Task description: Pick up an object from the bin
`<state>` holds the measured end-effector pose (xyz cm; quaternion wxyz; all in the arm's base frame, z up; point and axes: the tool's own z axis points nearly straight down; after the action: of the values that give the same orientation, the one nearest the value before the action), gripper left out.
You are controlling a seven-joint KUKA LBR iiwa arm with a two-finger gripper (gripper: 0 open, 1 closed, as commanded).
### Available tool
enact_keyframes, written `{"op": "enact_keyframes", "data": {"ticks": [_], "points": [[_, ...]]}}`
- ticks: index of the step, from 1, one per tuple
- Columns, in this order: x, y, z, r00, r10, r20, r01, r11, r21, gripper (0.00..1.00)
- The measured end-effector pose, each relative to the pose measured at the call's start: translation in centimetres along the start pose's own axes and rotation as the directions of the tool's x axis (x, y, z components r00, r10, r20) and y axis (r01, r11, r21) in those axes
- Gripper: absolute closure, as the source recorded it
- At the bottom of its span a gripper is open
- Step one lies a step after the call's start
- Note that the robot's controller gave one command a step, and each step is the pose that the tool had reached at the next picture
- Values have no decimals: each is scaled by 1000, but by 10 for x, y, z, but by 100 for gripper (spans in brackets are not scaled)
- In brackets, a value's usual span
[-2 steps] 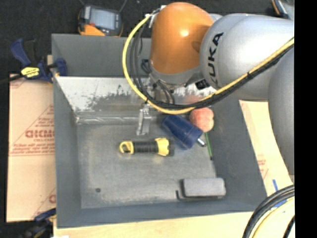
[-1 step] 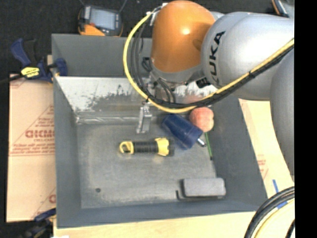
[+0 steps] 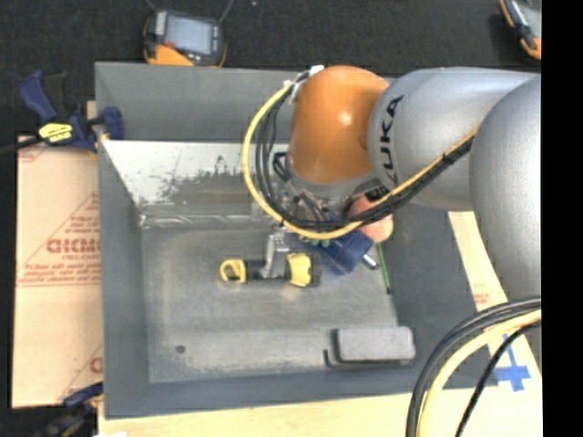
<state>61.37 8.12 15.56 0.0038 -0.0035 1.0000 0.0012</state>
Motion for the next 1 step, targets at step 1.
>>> {"op": "enact_keyframes", "data": {"ticks": [1], "points": [[20,-57,-7,1000,-2,11,2,1000,0,0]]}}
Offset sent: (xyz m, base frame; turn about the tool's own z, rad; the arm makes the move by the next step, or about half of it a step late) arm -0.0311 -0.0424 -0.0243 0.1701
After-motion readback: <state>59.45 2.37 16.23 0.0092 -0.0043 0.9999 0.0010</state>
